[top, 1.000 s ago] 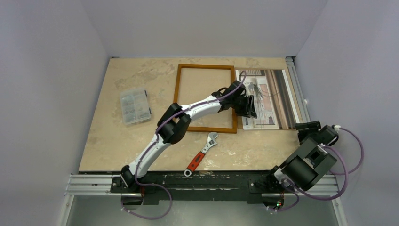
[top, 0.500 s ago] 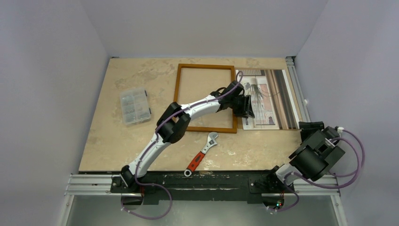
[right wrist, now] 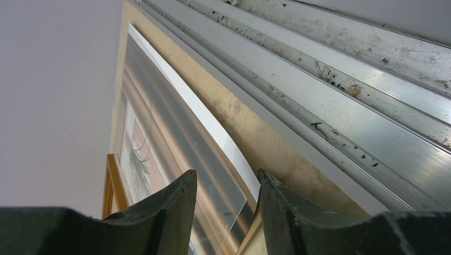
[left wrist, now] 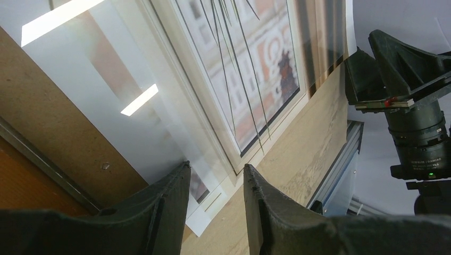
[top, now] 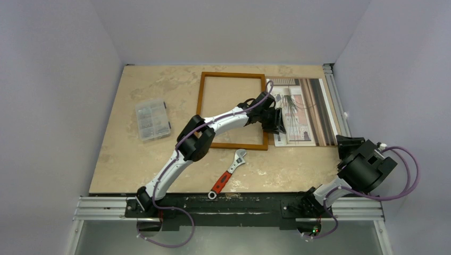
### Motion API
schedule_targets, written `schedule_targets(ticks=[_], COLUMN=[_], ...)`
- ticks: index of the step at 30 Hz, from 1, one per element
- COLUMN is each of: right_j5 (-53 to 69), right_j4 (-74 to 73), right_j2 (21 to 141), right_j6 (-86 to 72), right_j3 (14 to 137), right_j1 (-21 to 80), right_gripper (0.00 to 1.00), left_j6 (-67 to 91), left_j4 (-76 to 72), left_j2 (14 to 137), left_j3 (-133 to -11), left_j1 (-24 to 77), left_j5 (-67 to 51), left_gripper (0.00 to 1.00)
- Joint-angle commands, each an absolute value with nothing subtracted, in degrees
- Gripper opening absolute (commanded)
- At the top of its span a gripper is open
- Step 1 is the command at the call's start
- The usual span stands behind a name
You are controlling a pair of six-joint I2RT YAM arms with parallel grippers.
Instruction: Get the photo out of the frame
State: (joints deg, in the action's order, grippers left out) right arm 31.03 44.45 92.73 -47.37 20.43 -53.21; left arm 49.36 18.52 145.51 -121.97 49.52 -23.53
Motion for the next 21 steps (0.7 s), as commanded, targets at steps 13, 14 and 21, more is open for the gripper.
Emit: schedule_targets(ticks=[13, 14, 21], right_j5=[32.4, 31.7, 28.6], right_j4=[45.3, 44.0, 39.0], right_j2=[93.4, 92.8, 89.5], right_j6=[-48.8, -48.5, -46.1], right_j3=[20.3, 20.3, 21.3], right_j1=[-53.5, -53.6, -53.5], right_gripper=[0.15, 0.13, 0.00], left_j6=[50.1, 50.1, 50.7], left_j4=[20.0, 20.1, 20.1], left_j2=[146.2, 146.2, 146.4], left_j3=[-123.4, -123.3, -123.4], left_j1=[49.0, 49.0, 48.9], left_j5=[-22.6, -22.6, -22.8], left_gripper=[0.40, 0.40, 0.40])
